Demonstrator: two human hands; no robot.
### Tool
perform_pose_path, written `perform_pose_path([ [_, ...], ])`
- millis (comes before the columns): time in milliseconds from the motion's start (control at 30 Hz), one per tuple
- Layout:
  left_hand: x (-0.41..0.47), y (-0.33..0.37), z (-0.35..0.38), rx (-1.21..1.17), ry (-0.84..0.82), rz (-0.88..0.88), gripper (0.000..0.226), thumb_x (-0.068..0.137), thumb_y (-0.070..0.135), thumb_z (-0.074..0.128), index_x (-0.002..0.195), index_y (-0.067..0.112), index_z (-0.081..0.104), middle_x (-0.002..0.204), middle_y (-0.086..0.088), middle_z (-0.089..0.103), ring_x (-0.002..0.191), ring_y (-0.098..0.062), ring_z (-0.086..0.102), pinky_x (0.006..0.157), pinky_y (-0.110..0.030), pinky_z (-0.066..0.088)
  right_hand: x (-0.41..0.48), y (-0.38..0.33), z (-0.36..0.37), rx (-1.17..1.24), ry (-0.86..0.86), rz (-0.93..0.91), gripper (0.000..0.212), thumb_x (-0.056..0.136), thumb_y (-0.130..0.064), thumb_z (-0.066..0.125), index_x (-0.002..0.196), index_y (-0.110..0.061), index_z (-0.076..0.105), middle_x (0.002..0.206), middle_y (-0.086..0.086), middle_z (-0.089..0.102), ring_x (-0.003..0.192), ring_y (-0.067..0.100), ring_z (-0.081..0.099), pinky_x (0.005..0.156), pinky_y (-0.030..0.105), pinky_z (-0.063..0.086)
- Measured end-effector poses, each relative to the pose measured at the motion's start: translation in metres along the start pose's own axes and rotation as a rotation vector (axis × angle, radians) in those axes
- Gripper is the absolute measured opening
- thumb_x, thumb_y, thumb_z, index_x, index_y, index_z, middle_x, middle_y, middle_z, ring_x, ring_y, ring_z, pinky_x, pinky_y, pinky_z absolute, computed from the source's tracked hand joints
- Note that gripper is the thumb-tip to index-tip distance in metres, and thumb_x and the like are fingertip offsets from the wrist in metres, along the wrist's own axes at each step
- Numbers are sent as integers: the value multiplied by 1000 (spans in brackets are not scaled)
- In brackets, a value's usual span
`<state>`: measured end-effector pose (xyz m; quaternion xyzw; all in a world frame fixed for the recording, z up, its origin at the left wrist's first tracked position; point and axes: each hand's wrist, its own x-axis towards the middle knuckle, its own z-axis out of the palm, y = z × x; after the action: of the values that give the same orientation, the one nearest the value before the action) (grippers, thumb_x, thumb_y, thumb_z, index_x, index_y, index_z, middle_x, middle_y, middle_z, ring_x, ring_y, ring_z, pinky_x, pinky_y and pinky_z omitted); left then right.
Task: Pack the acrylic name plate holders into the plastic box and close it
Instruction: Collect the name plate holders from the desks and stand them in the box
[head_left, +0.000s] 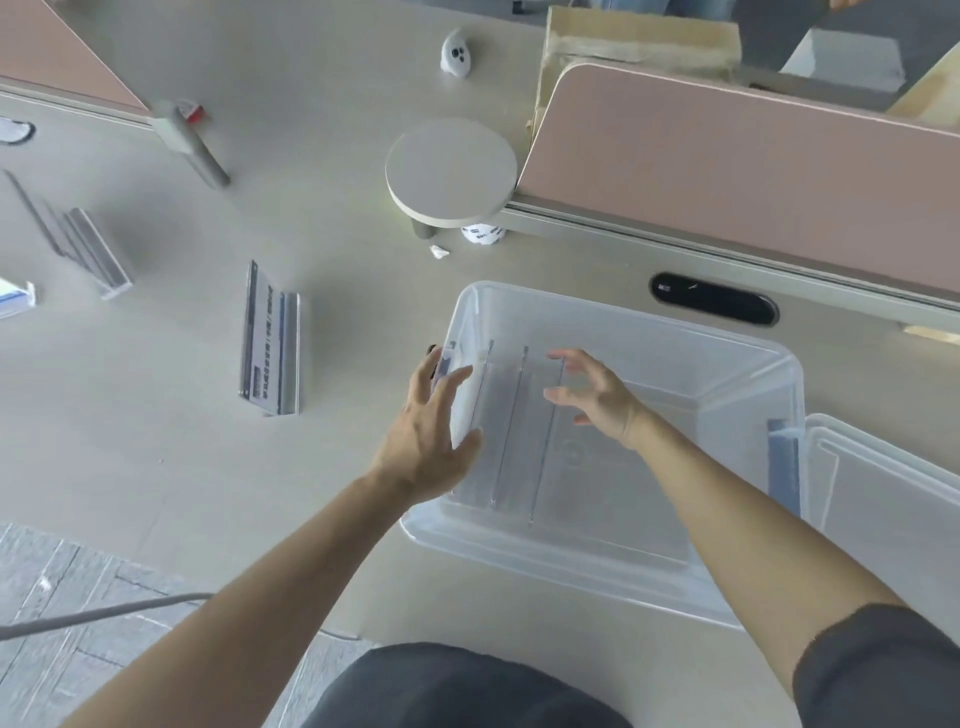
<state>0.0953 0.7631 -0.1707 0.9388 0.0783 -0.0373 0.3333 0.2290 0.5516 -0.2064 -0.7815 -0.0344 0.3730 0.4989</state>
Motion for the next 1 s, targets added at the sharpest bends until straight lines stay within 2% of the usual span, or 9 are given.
perform_pose_path([
  [100,-1,1,1,-39,49,-34,67,84,16,60,144,16,33,157,-8,17,139,-27,32,85,-32,44,9,10,7,79,35,1,49,72,-40,66,120,-40,58,137,-2,43,128,16,42,85,43,49],
  [200,-2,2,3,-14,59,-47,68,82,14,61,144,16,33,155,-11,19,120,-31,51,83,-36,48,8,20,6,35,80,-41,58,77,-41,66,132,-32,51,140,-3,44,137,14,37,96,36,40],
  [333,-1,3,2,31,29,-91,68,83,19,58,146,21,30,155,-6,21,108,-32,57,80,-39,50,-11,20,-10,-440,127,-159,82,88,-51,64,152,-25,22,158,6,25,146,20,25,112,32,24],
  [433,-1,3,3,30,27,-105,70,84,21,57,147,23,28,154,-5,24,112,-31,55,83,-38,49,-41,10,-7,-908,-38,-183,124,65,-91,48,154,-28,-10,164,7,-11,151,27,4,115,49,27],
  [500,-2,4,3,25,28,-113,70,84,20,56,148,24,27,153,-5,26,113,-32,55,83,-38,49,-53,9,5,-1178,-113,-111,141,52,-101,37,151,-22,-26,160,14,-26,151,32,-3,114,50,29],
  [567,-2,5,3,27,27,-127,70,85,21,56,148,25,26,152,-4,27,111,-30,55,83,-37,48,-58,11,14,-1287,-143,-53,148,49,-102,36,146,-16,-34,158,19,-28,151,34,-4,116,48,29],
  [700,-2,5,3,36,37,-142,69,85,22,55,148,28,26,148,-1,31,107,-28,56,80,-34,46,-59,8,18,-1233,-190,-15,154,49,-98,50,142,-15,-40,163,13,-16,151,28,6,113,48,33],
  [833,-3,4,4,30,57,-133,68,85,19,56,147,27,29,143,-2,36,107,-27,55,77,-30,42,-56,8,21,-962,-280,80,159,47,-84,71,131,-29,-52,165,10,1,146,27,26,112,43,35],
  [1000,-1,4,5,42,67,-131,67,84,18,56,146,27,31,140,-3,38,101,-27,56,73,-28,40,-53,16,23,-894,-285,43,158,45,-84,73,125,-38,-55,160,18,22,118,32,59,99,41,47],
])
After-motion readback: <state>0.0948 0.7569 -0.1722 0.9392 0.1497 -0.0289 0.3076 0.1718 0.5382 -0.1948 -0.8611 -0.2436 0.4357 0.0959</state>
